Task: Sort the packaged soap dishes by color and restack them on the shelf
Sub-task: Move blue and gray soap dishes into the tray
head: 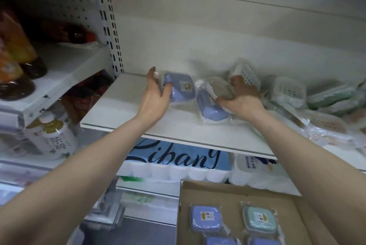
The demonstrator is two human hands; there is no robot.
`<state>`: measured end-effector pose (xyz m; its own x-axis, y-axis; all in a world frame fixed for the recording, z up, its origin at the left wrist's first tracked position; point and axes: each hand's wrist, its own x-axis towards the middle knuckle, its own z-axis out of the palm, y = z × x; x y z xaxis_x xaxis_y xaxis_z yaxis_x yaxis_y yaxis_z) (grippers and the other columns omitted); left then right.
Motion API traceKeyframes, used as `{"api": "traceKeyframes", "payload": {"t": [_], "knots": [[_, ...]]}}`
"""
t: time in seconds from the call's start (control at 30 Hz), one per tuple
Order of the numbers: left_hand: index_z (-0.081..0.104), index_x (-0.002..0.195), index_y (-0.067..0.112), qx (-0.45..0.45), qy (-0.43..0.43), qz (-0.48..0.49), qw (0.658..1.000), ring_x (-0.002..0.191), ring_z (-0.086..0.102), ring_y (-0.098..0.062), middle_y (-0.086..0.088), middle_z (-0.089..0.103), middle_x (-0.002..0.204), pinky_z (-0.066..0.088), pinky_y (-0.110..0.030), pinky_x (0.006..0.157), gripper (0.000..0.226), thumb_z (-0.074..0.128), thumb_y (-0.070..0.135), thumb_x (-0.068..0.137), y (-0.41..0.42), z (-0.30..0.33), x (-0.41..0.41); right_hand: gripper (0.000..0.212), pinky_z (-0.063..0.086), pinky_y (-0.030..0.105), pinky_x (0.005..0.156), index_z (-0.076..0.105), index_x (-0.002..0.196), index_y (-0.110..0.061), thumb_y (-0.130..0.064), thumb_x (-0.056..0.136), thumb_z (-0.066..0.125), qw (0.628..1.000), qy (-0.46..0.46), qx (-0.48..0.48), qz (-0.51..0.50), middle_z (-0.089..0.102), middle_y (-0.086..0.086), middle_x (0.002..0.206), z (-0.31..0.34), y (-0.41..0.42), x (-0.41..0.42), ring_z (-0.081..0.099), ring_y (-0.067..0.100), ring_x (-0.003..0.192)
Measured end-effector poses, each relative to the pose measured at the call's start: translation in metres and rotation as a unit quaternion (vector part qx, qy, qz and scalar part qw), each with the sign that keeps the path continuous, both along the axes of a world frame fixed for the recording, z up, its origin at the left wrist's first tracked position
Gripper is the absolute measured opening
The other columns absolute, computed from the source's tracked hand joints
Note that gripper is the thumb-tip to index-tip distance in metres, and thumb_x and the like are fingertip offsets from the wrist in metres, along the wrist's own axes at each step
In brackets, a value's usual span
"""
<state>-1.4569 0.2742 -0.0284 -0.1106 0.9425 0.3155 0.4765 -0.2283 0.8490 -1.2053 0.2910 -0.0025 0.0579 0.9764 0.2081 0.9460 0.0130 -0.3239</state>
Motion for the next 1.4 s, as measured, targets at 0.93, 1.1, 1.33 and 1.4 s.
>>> {"api": "traceKeyframes", "payload": {"t": [0.93, 1.1, 1.33, 1.4], "knots": [[0.042, 0.138, 0.015, 0.07, 0.275, 0.16, 0.945, 0.11, 0.048, -0.039, -0.016, 0.049, 0.127, 0.039, -0.045, 0.092, 0.074, 0.065, 0.032, 0.07, -0.12, -0.012, 0.036, 0.088, 0.037, 0.048, 0.106, 0.026, 0.15, -0.014, -0.043, 0.079, 0.07, 0.978, 0.019, 0.171, 0.114, 0.041, 0.014, 0.141, 0.002, -0.128, 0.062, 0.041, 0.033, 0.128], [0.037, 0.141, 0.012, 0.081, 0.22, 0.142, 0.962, 0.117, 0.044, -0.035, -0.016, 0.045, 0.132, 0.039, -0.044, 0.098, 0.078, 0.065, 0.03, 0.07, -0.205, -0.04, 0.094, 0.089, 0.037, 0.046, 0.108, 0.025, 0.151, -0.012, -0.043, 0.078, 0.066, 0.972, 0.015, 0.188, 0.141, 0.037, 0.014, 0.144, -0.011, -0.198, 0.126, 0.039, 0.03, 0.13], [0.038, 0.142, 0.012, -0.006, 0.248, 0.054, 0.967, 0.117, 0.045, -0.036, -0.016, 0.046, 0.13, 0.039, -0.045, 0.099, 0.081, 0.068, 0.032, 0.069, -0.291, -0.143, 0.166, 0.093, 0.034, 0.036, 0.108, 0.026, 0.151, -0.008, -0.039, 0.076, 0.073, 0.985, 0.052, 0.117, 0.113, 0.037, 0.015, 0.14, -0.107, -0.303, 0.223, 0.037, 0.028, 0.127], [0.04, 0.142, 0.011, -0.053, 0.264, 0.021, 0.963, 0.114, 0.047, -0.036, -0.016, 0.047, 0.128, 0.041, -0.045, 0.097, 0.082, 0.075, 0.025, 0.069, -0.312, -0.174, 0.183, 0.092, 0.037, 0.039, 0.104, 0.025, 0.15, -0.01, -0.04, 0.077, 0.071, 0.993, 0.036, 0.065, 0.087, 0.037, 0.015, 0.137, -0.15, -0.332, 0.253, 0.039, 0.031, 0.124]]}}
